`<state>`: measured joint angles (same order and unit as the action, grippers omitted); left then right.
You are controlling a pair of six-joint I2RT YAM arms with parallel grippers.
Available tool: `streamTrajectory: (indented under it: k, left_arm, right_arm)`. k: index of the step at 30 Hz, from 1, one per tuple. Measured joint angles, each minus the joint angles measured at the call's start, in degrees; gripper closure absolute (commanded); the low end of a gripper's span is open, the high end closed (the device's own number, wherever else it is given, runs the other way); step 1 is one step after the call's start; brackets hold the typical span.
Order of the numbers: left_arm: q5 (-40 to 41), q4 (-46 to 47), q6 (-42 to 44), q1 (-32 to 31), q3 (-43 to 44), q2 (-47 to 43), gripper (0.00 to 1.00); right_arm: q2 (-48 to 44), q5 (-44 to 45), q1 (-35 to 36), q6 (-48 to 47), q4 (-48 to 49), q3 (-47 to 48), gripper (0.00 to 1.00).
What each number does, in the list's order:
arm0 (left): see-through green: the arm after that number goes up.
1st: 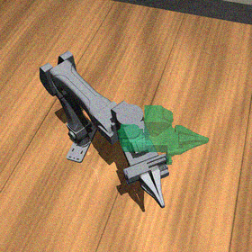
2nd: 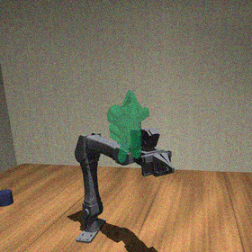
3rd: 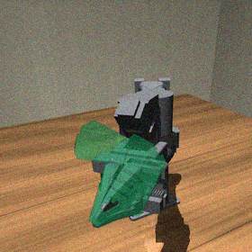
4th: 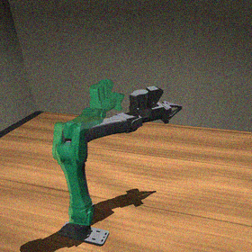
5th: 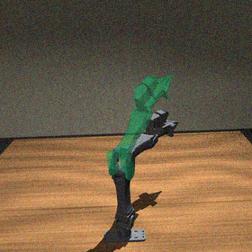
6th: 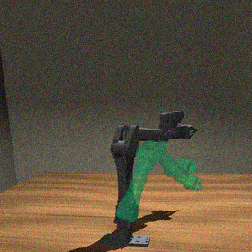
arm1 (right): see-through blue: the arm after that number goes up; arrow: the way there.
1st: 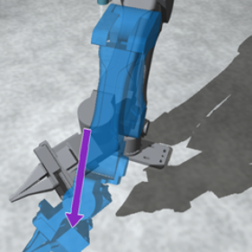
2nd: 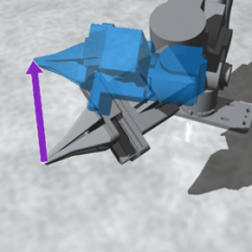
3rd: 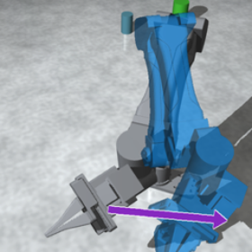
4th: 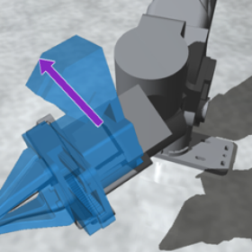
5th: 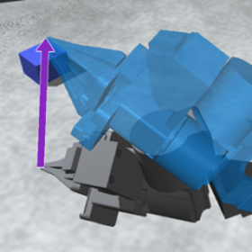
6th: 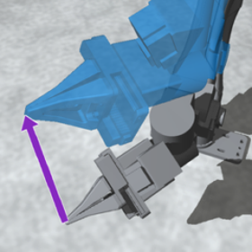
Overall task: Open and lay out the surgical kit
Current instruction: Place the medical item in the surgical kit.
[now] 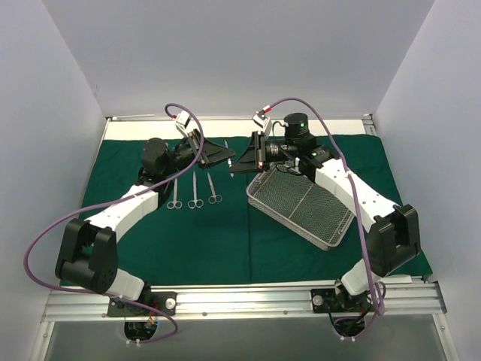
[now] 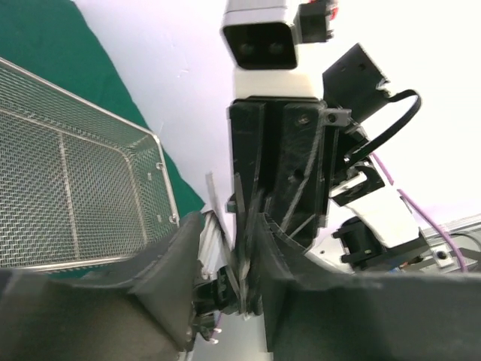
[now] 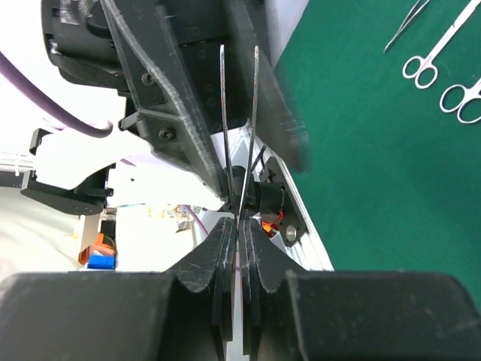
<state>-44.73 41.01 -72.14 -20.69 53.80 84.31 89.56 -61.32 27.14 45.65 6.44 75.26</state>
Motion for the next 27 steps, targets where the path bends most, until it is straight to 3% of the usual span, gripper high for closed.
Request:
streamTrajectory:
  k: [2, 3, 4, 5, 6, 8, 9, 11, 14, 18, 22, 27]
  left_arm:
    - [-0.04, 0.79, -0.72, 0.0, 0.0, 0.09, 0.79]
    - [-0.04, 0.94, -0.83, 0.02, 0.0, 0.13, 0.84]
    - [-0.09, 0.96, -0.96, 0.02, 0.0, 0.13, 0.95]
    - [-0.17, 0.92, -1.01, 0.07, 0.0, 0.13, 0.98]
    - [-0.35, 0.81, -0.85, 0.17, 0.0, 0.13, 0.98]
    - [-0.68, -0.7, 0.24, 0.76, 0.0, 0.0, 0.98]
    - [-0.74, -2.97, 1.07, 1.4, 0.0, -0.39, 0.98]
    - [-0.52, -10.49, 5.38, 3.69, 0.11, -1.73, 0.98]
    - [4.35, -35.82, 18.78, 9.01, 4.7, -4.09, 0.98]
    - [17.11, -63.73, 35.74, 13.68, 15.52, -2.91, 0.98]
    - [30.84, -79.14, 49.27, 14.12, 22.34, -0.02, 0.98]
    - [43.87, -86.55, 59.08, 14.29, 24.96, 8.79, 0.98]
  right_arm:
    - [0.42, -0.09, 0.28, 0.09, 0.0, 0.0, 0.94]
    - [0.68, -0.15, 0.33, 0.15, 0.02, 0.0, 0.81]
    - [0.85, -0.13, 0.33, 0.31, -0.11, 0.0, 0.74]
    - [1.05, 0.04, 0.33, -0.11, -0.46, 0.11, 0.66]
    - [1.31, 0.31, 0.33, -0.66, -1.33, 0.33, 0.52]
    - [2.16, 1.36, 0.15, -2.86, -5.31, 1.97, 0.43]
    - [2.86, 2.29, 0.09, -4.42, -7.78, 3.37, 0.33]
    - [4.04, 5.51, -0.52, -8.11, -13.88, 6.69, 0.31]
    - [4.68, 12.39, -2.86, -13.38, -23.15, 10.56, 0.3]
    - [4.92, 21.2, -7.32, -19.19, -32.57, 12.39, 0.3]
    - [4.96, 26.34, -10.08, -22.29, -37.59, 11.34, 0.3]
    - [4.96, 27.52, -9.84, -22.8, -38.62, 7.96, 0.3]
